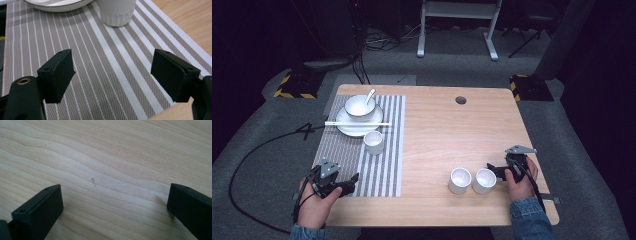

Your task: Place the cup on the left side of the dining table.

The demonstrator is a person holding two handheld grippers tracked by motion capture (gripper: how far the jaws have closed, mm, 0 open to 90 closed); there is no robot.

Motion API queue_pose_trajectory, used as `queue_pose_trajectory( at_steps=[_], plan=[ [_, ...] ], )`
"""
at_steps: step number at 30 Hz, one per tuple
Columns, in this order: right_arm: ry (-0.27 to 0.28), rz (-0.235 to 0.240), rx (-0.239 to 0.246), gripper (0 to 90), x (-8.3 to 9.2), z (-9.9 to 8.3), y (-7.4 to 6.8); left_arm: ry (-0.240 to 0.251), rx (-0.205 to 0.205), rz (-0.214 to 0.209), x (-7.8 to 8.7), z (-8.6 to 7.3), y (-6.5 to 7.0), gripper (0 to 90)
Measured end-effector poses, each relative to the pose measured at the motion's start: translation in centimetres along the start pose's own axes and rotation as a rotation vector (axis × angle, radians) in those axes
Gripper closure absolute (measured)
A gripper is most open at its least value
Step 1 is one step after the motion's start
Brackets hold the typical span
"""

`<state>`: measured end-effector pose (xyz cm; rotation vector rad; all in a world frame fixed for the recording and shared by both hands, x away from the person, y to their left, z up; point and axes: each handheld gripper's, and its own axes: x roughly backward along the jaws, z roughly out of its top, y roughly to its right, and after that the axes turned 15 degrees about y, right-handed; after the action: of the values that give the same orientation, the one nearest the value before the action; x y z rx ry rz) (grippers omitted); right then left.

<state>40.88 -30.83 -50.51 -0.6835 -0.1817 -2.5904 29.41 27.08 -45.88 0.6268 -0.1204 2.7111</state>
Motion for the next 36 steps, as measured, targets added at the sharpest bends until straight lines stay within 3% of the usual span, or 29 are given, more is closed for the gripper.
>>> queue_pose_trajectory(
  at_steps=[6, 17, 21, 24, 27, 30, 35, 36],
  plan=[
    [0.000, -0.001, 0.000, 0.3, 0.0, 0.0, 0.0, -0.002, -0.024, -0.008, 1.3, -1.2, 0.2, 18.7],
    [0.000, -0.001, 0.000, 0.3, 0.0, 0.0, 0.0, 0.010, -0.010, -0.012, 2.8, -3.6, 0.1, 19.0],
    [0.000, -0.001, 0.000, 0.3, 0.0, 0.0, 0.0, 0.069, 0.009, -0.028, 3.1, -4.5, 0.2, 19.1],
    [0.000, -0.001, -0.001, 0.3, 0.0, 0.0, 0.0, 0.084, -0.007, -0.019, 3.2, -5.1, 0.2, 19.0],
    [0.000, -0.001, 0.000, 0.3, 0.0, 0.0, 0.0, 0.076, -0.024, -0.009, 3.1, -5.4, 0.1, 18.7],
    [0.000, -0.001, 0.000, 0.3, 0.0, 0.0, 0.0, 0.051, -0.002, -0.022, 2.6, -5.8, 0.1, 17.7],
    [0.000, -0.001, 0.000, 0.3, 0.0, 0.0, 0.0, 0.007, -0.033, -0.023, 1.7, -6.8, -0.3, 15.9],
    [0.000, -0.001, 0.000, 0.3, 0.0, 0.0, 0.0, 0.026, -0.023, -0.031, 1.6, -7.1, -0.5, 15.1]
  ],
)
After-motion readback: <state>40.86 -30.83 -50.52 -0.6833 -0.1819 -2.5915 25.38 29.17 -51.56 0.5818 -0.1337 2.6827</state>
